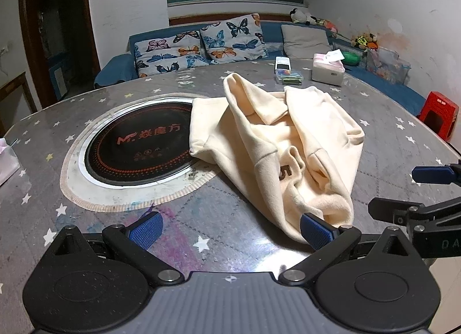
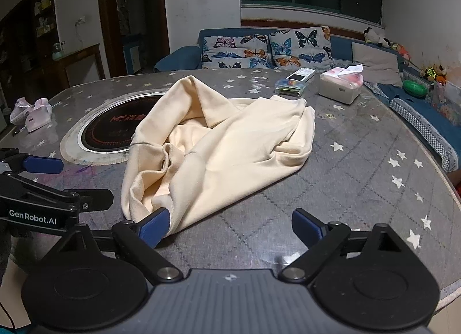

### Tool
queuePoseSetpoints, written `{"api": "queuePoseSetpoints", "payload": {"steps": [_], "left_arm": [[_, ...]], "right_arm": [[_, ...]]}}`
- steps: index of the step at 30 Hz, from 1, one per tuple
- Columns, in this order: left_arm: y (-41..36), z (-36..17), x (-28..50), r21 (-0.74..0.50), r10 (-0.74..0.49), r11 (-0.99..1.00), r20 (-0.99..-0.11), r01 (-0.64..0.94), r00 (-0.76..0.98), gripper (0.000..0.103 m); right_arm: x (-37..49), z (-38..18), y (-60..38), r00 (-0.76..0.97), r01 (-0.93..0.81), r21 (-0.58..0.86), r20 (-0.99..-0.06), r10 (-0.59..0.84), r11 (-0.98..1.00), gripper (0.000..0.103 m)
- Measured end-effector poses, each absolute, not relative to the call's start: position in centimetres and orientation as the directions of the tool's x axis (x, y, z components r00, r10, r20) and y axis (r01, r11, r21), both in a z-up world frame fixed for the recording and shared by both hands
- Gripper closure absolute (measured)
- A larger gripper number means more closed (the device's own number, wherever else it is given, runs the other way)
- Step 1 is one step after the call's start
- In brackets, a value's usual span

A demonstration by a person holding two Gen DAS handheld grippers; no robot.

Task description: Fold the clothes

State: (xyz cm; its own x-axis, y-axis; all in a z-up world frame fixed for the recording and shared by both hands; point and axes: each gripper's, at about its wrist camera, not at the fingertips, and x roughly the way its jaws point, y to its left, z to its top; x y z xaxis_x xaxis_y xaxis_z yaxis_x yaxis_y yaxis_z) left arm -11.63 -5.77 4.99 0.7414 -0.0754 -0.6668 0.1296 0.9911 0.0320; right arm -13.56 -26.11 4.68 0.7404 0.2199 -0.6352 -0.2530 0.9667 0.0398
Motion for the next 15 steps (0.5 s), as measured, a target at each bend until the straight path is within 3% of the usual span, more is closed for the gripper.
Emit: {"api": "queuePoseSetpoints", "payload": {"steps": [15], "left_arm": [[-4.9, 7.0, -10.0, 0.039, -0.073, 0.992, -0.624, 0.124, 0.778, 0.001]], "right_arm": [[-11.8, 5.5, -26.1, 0.741, -0.263, 0.039, -0.632, 0.228, 0.964, 0.017]]}}
